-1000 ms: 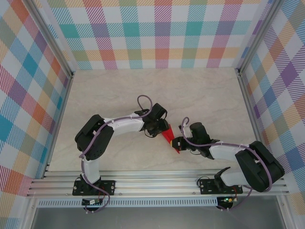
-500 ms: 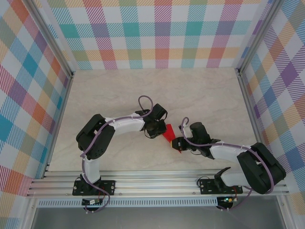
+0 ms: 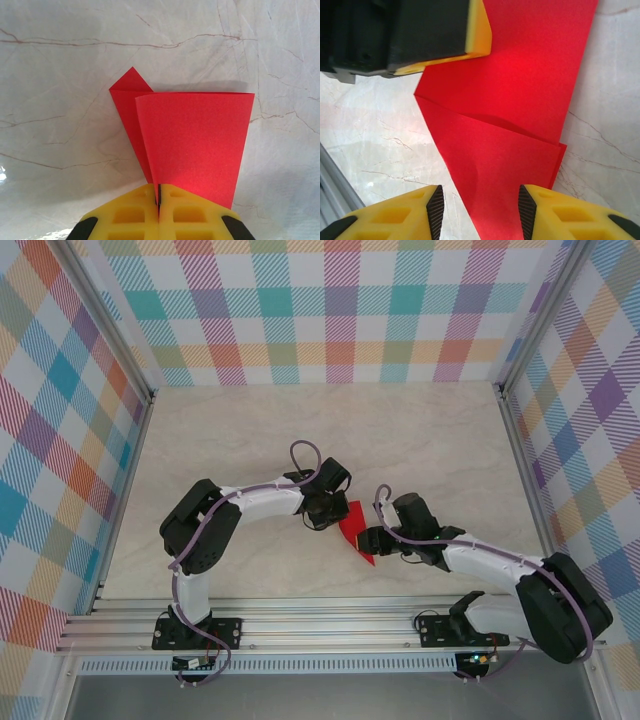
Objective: Fold a paper plane with a square sheet of paper (pick it up from the middle)
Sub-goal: Turn over the paper at the center of the table.
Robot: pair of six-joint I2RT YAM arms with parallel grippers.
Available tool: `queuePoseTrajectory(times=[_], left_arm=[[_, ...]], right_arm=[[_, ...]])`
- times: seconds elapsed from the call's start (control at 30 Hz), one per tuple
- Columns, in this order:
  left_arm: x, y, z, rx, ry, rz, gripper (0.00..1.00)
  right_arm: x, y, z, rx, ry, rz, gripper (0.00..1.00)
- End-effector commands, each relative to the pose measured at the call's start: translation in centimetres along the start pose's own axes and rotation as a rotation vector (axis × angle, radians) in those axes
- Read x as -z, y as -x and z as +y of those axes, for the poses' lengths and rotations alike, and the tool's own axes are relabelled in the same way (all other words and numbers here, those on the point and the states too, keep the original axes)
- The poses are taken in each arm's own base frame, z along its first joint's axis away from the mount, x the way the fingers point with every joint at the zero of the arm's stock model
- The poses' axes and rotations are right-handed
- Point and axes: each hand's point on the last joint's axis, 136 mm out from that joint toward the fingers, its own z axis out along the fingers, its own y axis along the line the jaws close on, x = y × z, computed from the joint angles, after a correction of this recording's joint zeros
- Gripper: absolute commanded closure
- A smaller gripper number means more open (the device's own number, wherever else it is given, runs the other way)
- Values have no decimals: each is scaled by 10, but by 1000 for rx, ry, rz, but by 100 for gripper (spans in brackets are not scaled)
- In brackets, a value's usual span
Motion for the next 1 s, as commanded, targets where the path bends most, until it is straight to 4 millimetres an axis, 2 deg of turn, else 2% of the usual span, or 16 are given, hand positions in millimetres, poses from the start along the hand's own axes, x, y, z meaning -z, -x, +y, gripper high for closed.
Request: queuePoseTrajectory(times=[0.0, 0.13, 0.33, 0.67, 0.83, 0.97], left_arm=[[6, 4, 2, 23, 18, 3, 100], [6, 4, 1, 22, 21, 8, 100], [9, 5, -1, 22, 13, 6, 100], [11, 5, -2, 23, 13, 10, 100], [10, 4, -1, 23, 18, 11, 100], [11, 4, -1, 24, 16, 11, 100]], right_arm=[[8, 8, 1, 108, -100, -12, 52], [7, 6, 7, 237, -188, -21, 49], [-5, -2, 18, 396, -256, -17, 49], [-30, -11, 14, 573, -427, 12, 49], [-33, -13, 8, 617, -492, 9, 54], [-33, -14, 5, 616, -509, 3, 62]])
